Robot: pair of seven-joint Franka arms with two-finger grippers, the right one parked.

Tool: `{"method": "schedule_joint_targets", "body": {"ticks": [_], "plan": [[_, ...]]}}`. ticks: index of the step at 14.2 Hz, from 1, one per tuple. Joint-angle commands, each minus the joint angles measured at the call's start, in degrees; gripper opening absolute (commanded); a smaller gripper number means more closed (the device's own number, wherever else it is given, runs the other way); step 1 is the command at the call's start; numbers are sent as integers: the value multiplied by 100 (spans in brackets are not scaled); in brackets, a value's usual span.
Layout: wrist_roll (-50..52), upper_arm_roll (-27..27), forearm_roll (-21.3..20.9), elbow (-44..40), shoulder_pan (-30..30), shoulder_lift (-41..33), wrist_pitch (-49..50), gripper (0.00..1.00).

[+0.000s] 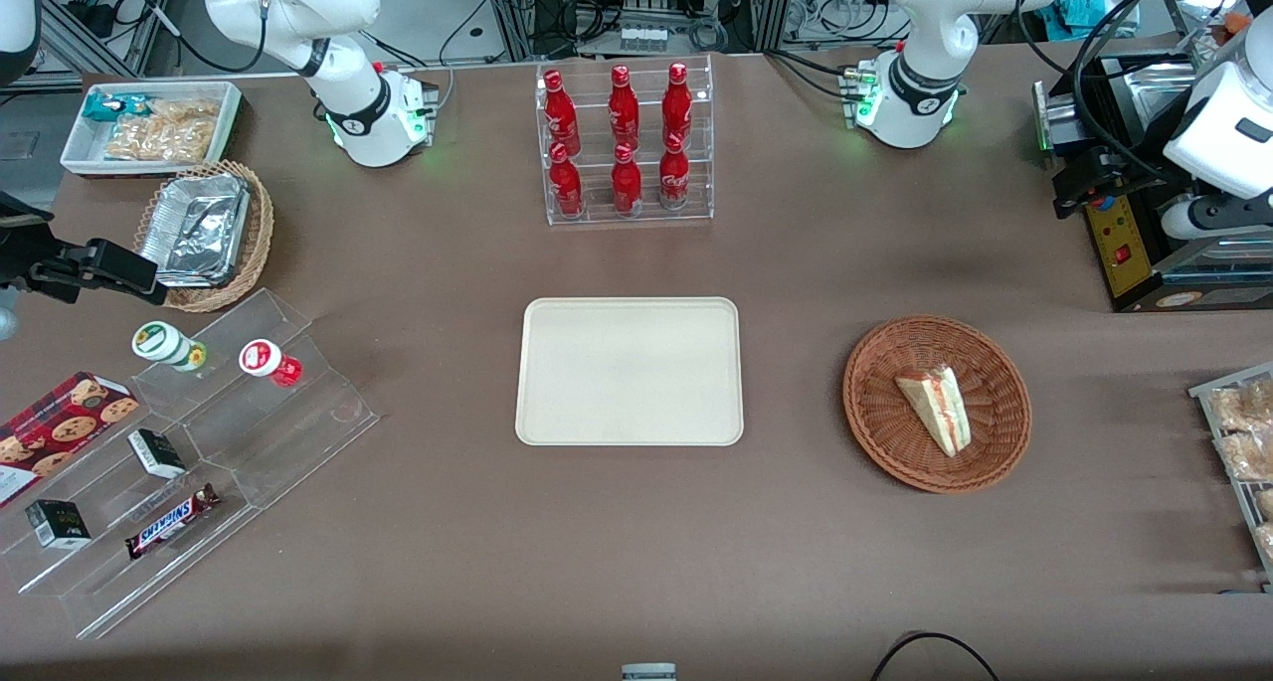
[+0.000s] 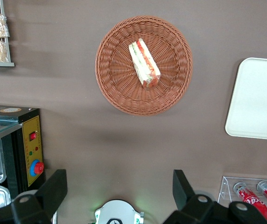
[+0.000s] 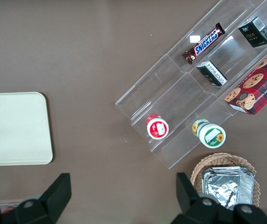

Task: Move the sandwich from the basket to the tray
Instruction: 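Move the left gripper down over the sandwich in the wicker basket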

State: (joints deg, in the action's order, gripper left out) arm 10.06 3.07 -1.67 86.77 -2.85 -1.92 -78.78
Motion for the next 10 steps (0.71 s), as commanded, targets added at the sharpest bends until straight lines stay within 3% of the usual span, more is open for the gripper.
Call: {"method": "schedule_joint_targets", "body": {"ticks": [1, 6, 10], "plan": [[22, 19, -70, -11, 22, 7, -41, 100], [162, -16, -61, 15, 39, 148, -41, 100], [1170, -17, -79, 85, 31, 972, -85, 100]]}}
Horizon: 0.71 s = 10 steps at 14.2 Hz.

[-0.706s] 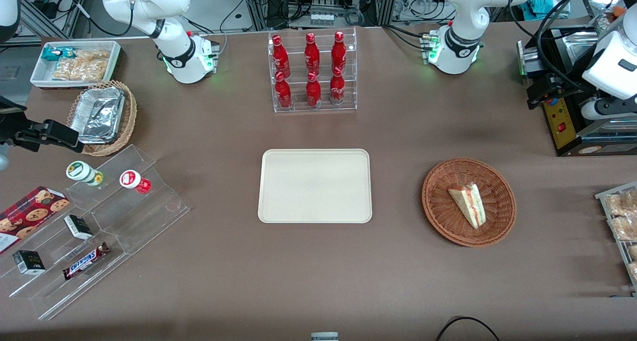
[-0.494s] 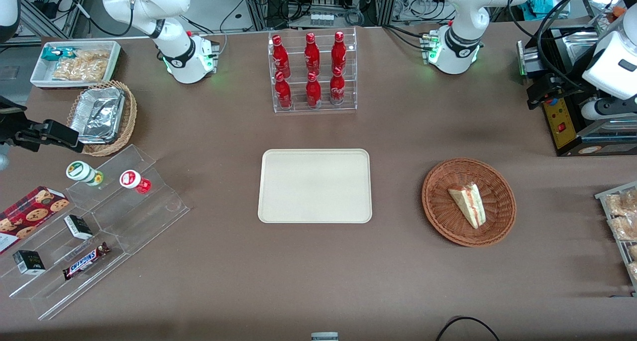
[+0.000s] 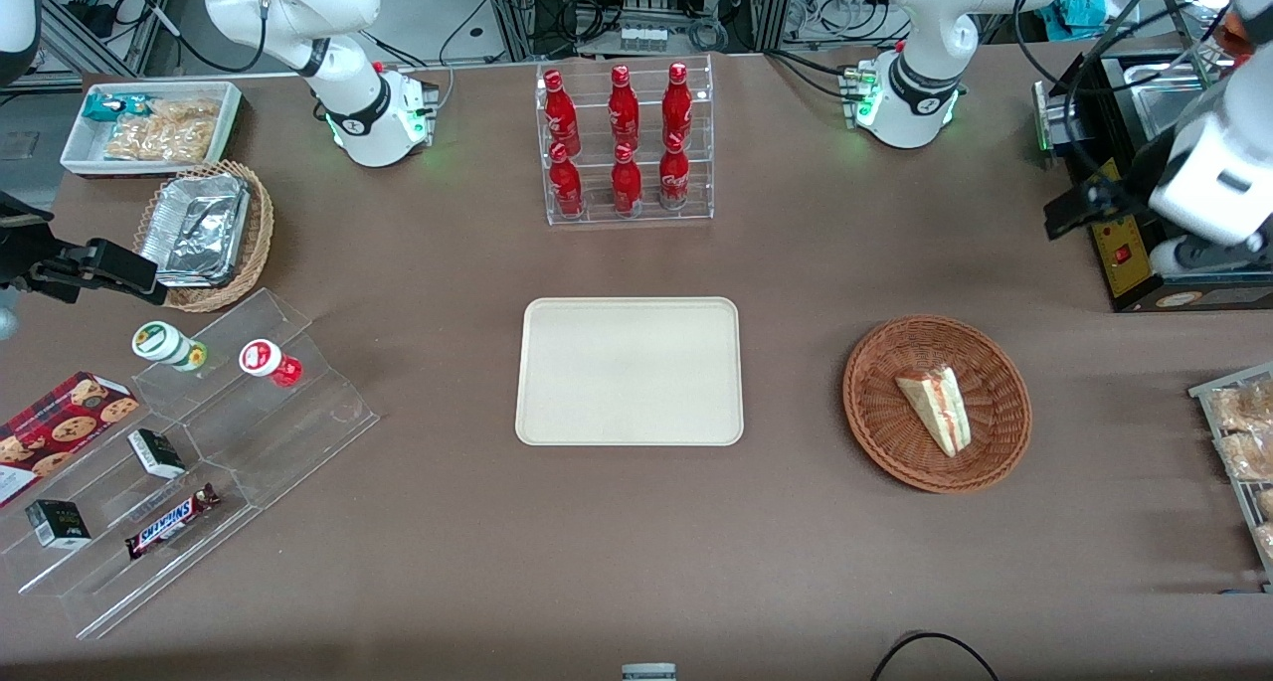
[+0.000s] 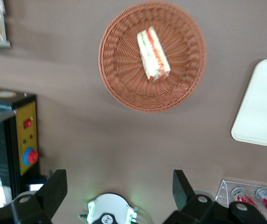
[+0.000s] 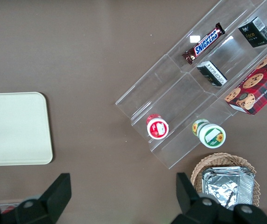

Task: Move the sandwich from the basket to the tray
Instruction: 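Move the left gripper down over the sandwich in the wicker basket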

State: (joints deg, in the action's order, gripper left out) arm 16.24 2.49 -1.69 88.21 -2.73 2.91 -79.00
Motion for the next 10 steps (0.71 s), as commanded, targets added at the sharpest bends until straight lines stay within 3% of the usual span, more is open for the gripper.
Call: {"method": "schedule_joint_targets", "body": {"ticks": [1, 7, 10], "plan": [[851, 41, -86, -41, 18, 744, -194, 100], [1758, 41, -95, 337, -35, 2019, -1959, 100], [1900, 41, -86, 608, -53, 2302, -2688, 100]]}}
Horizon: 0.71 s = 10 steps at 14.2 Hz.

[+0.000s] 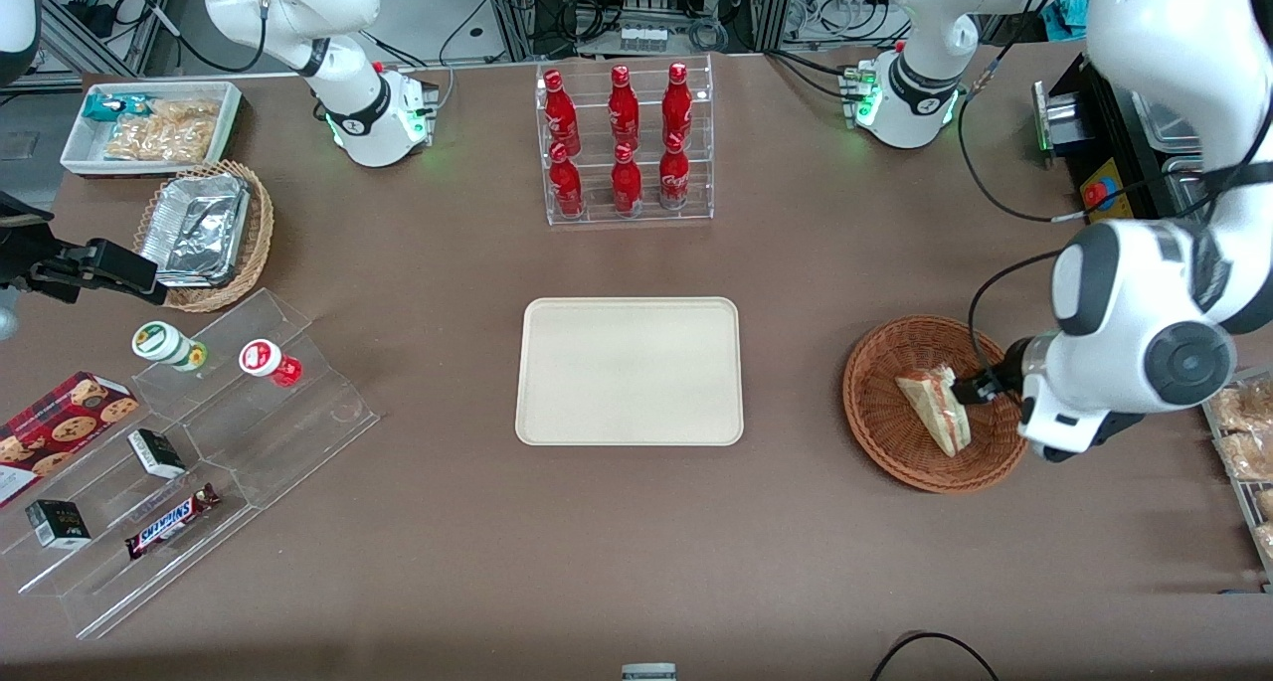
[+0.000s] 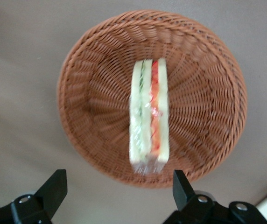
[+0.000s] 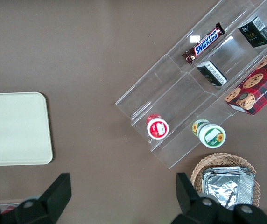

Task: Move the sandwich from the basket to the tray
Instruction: 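Close the left gripper on the wrapped sandwich and lift it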

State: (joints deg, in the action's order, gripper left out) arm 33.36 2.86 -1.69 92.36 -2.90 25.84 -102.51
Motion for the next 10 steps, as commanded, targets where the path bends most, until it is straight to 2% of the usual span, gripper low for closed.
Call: {"method": "schedule_joint_targets", "body": {"ticks": [1, 8, 9, 10], "plan": [[214, 13, -77, 447, -44, -9, -705, 100], [609, 13, -94, 1732, -62, 0, -2386, 100], [662, 21, -94, 1776, -70, 26, -2518, 94], [663, 22, -94, 1785, -70, 35, -2520, 78]]}}
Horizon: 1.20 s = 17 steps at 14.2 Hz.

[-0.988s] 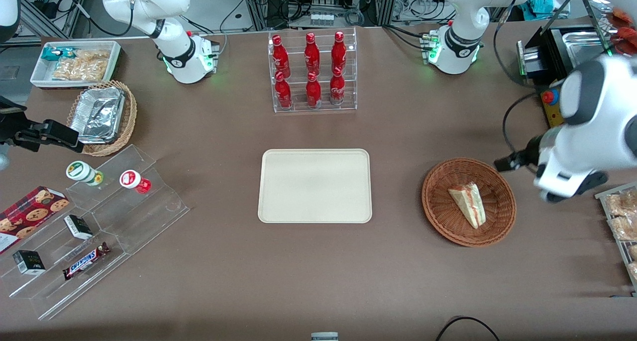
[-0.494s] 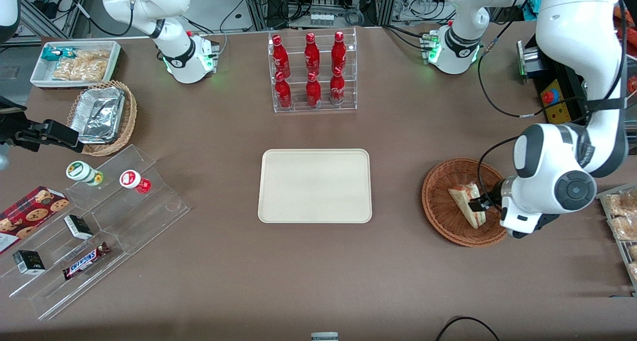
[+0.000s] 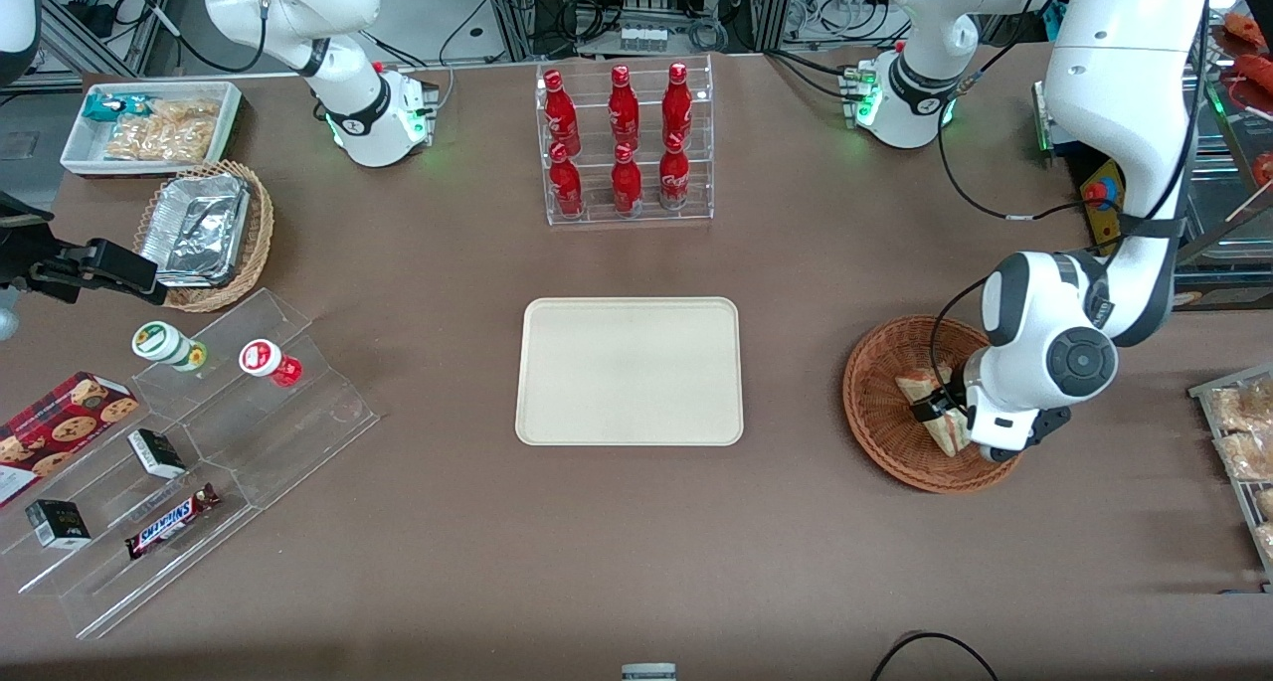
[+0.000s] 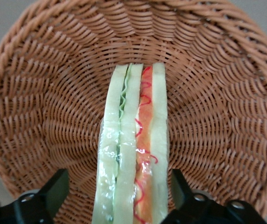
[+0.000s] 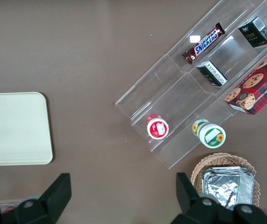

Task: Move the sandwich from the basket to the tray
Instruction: 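Close the left gripper on the wrapped sandwich and lift it, then carry the sandwich with the left gripper over the cream tray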

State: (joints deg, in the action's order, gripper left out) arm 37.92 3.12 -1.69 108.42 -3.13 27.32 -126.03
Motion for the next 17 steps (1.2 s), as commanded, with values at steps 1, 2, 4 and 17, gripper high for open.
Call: {"method": "schedule_joint_targets", "body": {"ticks": [1, 2, 4, 17], "plan": [[216, -4, -94, 171, -38, -113, -141, 61], [198, -4, -86, 171, -47, -113, -124, 43], [189, -4, -85, 118, -47, -139, -80, 23], [559, 13, 2, -2903, -2928, 641, 2399, 24]]}}
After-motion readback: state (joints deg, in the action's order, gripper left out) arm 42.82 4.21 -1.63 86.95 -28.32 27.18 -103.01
